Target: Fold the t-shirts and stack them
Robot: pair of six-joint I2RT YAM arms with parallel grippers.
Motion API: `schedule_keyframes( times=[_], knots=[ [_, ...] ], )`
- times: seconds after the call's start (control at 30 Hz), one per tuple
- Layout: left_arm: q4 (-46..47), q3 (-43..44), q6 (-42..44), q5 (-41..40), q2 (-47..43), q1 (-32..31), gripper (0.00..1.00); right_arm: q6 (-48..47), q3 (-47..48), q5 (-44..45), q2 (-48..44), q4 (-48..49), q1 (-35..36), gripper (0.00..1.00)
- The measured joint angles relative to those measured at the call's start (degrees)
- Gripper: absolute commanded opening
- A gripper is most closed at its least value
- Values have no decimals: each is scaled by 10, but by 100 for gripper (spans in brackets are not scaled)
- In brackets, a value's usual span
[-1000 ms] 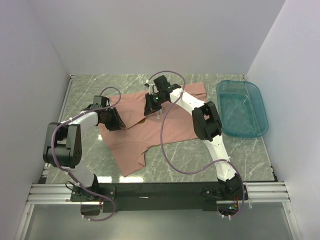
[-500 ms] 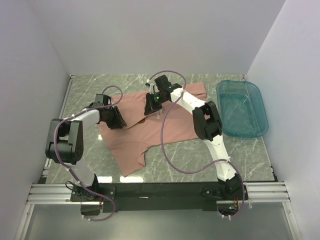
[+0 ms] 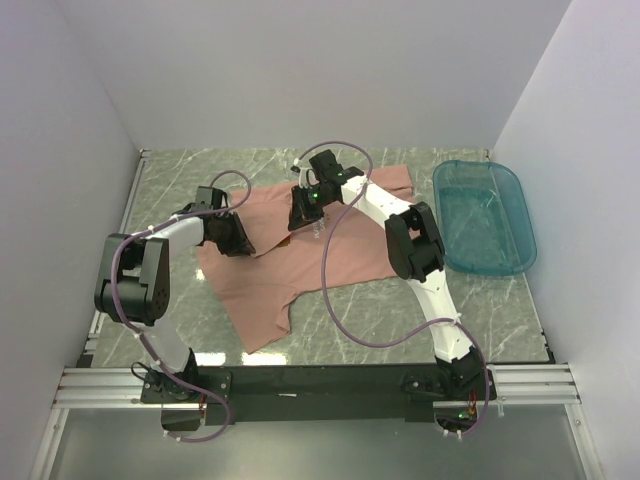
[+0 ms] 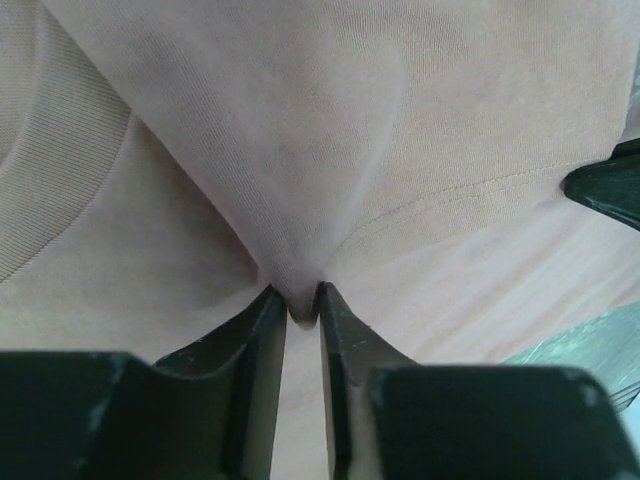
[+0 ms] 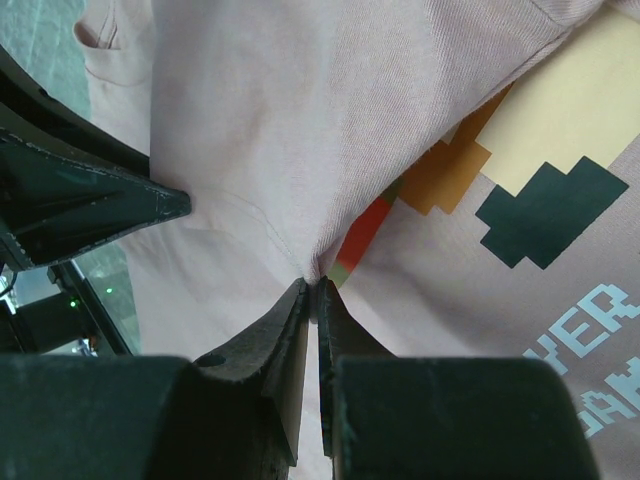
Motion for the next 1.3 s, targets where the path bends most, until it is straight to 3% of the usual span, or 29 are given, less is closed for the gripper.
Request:
schedule_keyframes(
  times=[0.2, 0.43, 1.3],
  knots=[
    [0, 0, -1, 5, 0, 0, 16, 0, 0, -3, 0, 0, -2, 13],
    [0, 0, -10, 25, -7, 0, 14, 1, 0, -5, 0, 0, -5, 13],
    [0, -27, -56, 60, -41, 30, 29, 0, 0, -6, 0, 0, -19, 13]
  ],
)
